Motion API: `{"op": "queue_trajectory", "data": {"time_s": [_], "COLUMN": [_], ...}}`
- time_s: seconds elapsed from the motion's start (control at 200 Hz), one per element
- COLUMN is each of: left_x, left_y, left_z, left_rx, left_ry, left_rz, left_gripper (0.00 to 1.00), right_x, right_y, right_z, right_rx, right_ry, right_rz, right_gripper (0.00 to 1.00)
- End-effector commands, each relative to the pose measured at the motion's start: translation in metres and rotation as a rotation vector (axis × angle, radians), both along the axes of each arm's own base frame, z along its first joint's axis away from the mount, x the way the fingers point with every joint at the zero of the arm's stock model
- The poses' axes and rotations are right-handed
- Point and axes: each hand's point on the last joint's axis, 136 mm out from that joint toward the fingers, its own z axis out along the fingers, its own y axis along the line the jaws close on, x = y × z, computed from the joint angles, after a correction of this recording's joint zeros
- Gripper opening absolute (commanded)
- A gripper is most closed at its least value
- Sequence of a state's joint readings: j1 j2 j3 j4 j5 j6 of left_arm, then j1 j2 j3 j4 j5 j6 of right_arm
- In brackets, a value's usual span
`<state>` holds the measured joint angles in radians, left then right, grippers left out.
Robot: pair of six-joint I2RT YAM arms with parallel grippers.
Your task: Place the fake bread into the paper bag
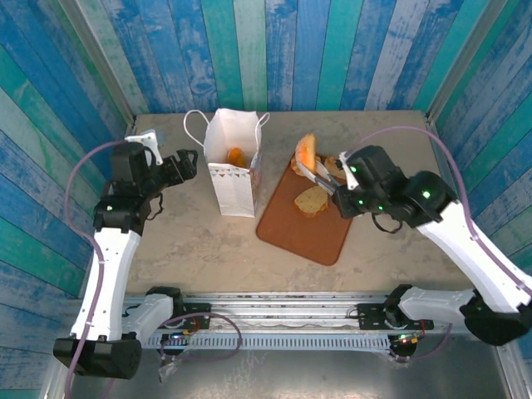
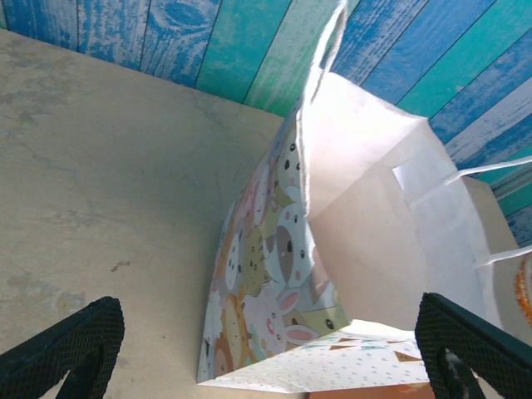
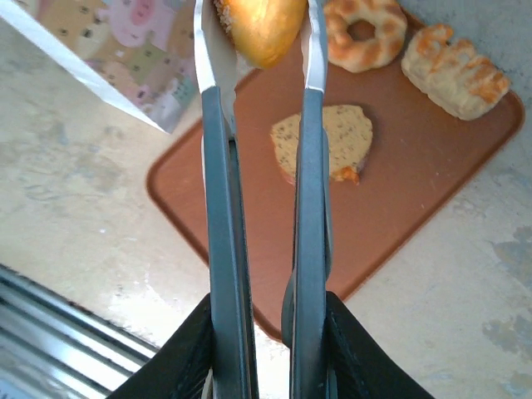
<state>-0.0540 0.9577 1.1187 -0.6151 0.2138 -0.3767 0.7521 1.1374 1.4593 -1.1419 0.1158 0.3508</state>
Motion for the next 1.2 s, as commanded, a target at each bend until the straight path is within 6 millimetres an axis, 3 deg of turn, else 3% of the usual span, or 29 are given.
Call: {"op": "queue_trajectory", "data": {"time_s": [0.0,0.346,0.726,0.907,1.157,1.192], "left_x": [-0.001,0.008,0.037,0.051,0.066,0.073], "left_y": [-0.010,-0.023,-0.034,-0.036,-0.030,-0.028], "left_z": [0.011,0.020,0.008,-0.003,-0.021,-0.034], "left_rx": [-0.055,-0.114,-0.131,-0.141,-0.097,-0.083], "left_ry": [-0.007,-0.008,0.038,0.055,0.082,0.113], "left_rz": [-0.043,-0.102,-0.155,-0.162,-0.135,-0.124], "left_gripper": [0.94,0.95,1.00,0.97,0.83,0.82], "right_x": [-0.010,-0.044,-0.035,-0.021,0.018,0.023], "right_y": [0.008,0.025,0.064,0.097,0.134,0.138], "right_z": [0.017,0.078,0.134,0.143,0.124,0.120], "right_rx": [0.119,0.410,0.580,0.617,0.567,0.551], "right_ry": [-0.052,-0.164,-0.218,-0.177,-0.115,-0.108], "right_rz": [0.048,0.211,0.307,0.327,0.230,0.214], "right_gripper": [0.26,0.26,0.26,0.26,0.26,0.26]}}
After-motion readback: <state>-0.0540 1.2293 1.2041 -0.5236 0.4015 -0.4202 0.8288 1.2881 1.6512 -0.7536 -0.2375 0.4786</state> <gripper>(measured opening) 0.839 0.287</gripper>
